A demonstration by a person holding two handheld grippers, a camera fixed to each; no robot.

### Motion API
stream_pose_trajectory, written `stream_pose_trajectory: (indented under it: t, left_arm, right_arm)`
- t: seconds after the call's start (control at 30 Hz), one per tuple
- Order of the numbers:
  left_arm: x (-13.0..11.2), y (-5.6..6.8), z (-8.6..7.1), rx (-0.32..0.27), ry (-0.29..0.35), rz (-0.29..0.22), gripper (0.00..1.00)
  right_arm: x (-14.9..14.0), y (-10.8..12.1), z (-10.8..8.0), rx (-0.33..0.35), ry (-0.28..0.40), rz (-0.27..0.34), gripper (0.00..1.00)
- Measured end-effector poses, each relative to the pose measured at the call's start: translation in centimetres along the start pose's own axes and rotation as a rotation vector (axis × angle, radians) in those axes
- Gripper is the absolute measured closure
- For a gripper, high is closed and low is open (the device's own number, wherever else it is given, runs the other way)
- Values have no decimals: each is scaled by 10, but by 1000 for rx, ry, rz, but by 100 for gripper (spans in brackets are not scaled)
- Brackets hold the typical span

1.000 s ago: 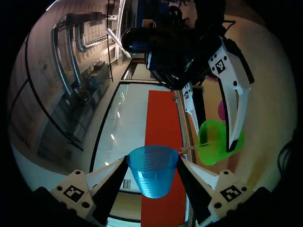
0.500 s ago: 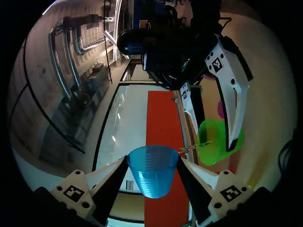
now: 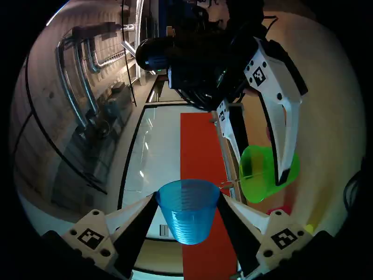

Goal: Pour water

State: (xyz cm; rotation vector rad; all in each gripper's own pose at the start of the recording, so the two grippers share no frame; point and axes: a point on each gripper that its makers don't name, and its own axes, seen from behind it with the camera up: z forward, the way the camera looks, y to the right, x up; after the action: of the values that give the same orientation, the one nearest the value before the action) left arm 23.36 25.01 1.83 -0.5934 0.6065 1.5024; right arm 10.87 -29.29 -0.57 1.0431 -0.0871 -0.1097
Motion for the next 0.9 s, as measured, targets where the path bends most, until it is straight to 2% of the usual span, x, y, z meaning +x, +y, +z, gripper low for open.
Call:
stream_pose_trajectory:
  t: [0.27,0.5,0.9]
  left_arm:
    - [3,6,-3,3,-1,16,11]
    - [3,6,-4,3,-1,19,11]
    - [-2,2,-2,5,-5,-28,11]
  right_arm:
    - [1,0,-1,-1,1,0,8]
    - [2,0,-1,-2,4,0,8]
    - [1,0,0,-2,4,-3,8]
